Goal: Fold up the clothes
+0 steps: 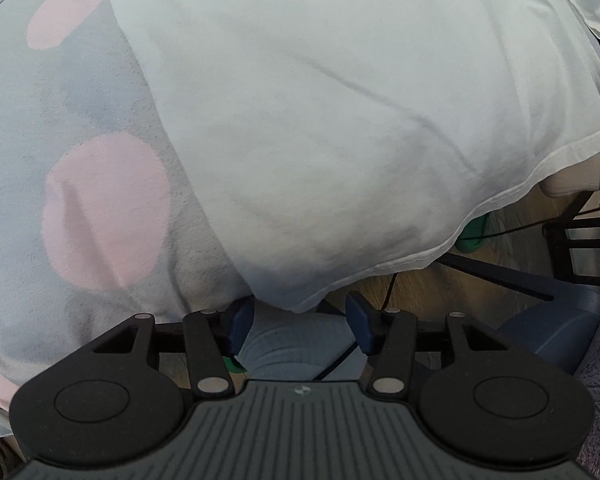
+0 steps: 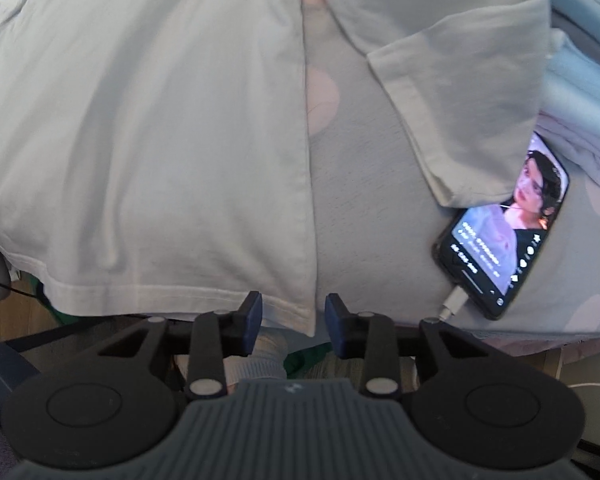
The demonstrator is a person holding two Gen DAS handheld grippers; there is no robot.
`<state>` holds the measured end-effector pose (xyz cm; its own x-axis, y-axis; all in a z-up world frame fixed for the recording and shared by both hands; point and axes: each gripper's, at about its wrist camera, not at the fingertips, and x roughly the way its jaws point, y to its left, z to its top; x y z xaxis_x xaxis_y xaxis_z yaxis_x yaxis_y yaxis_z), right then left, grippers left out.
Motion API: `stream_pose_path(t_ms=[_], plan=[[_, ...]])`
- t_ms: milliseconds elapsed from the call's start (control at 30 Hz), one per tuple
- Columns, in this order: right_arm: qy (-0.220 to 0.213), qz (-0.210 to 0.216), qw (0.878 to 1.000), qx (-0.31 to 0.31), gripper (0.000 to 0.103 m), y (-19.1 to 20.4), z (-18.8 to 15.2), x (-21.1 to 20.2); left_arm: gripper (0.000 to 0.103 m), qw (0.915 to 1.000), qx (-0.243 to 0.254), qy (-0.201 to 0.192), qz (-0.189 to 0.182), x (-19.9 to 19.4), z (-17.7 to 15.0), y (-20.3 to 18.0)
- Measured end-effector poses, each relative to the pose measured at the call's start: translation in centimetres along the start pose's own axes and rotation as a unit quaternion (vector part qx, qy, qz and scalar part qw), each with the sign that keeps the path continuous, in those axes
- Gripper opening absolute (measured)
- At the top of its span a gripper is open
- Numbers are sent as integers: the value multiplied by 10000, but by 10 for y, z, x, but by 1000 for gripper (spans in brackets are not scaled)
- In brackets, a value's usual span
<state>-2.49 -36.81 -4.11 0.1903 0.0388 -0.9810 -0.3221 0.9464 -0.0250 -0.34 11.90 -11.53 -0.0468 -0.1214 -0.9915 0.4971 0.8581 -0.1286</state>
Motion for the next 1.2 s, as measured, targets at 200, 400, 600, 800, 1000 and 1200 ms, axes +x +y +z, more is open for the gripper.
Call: stream_pose_path(t_ms=[200,400,600,800,1000,1200], plan=[[16,220,9998,5,10,-6,3,-1,29,9994,-165,-159,-250,-1,-1,4],[52,116,9999,-92,10,-6,4,-4,0,9995,-234,-187,-117,-4,-2,-1],[40,358,9992,-201,8,-12,12,-35,0,9988,-108,-375,-283,-43,-12,-4],[-131,840,9959,-324,7,-36,34,-88,0,9892,-447,-1279,-556,-127,-13,17],[-605,1391,9883,145,6,-69,16,-127,0,9682,-893,-2231,-699,-186,-30,32],[52,1461,9888,300,5,-14,-11,-87,0,9782,-988,-1752,-518,-193,-53,47]])
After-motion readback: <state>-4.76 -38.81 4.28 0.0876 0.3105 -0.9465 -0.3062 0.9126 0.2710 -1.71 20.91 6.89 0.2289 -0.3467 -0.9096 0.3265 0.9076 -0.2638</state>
